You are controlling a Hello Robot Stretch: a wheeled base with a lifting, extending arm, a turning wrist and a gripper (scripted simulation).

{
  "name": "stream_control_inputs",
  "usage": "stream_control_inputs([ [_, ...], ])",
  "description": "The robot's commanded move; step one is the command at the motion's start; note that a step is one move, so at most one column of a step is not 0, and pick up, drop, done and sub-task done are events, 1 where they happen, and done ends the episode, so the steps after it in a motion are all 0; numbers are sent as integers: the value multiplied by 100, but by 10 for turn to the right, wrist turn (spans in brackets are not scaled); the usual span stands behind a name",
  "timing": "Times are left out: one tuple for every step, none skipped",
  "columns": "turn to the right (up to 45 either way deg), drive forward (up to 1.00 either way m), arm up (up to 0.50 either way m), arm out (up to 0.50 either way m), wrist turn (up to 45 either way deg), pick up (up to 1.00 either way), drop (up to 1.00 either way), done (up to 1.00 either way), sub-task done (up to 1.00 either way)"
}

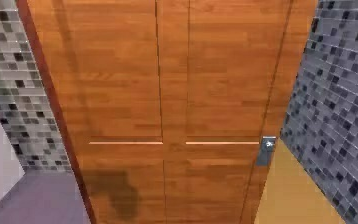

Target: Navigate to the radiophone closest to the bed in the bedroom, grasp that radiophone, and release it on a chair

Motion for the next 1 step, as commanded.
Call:
stream_control_inputs([
  [450,0,0,0,0,0,0,0,0],
])
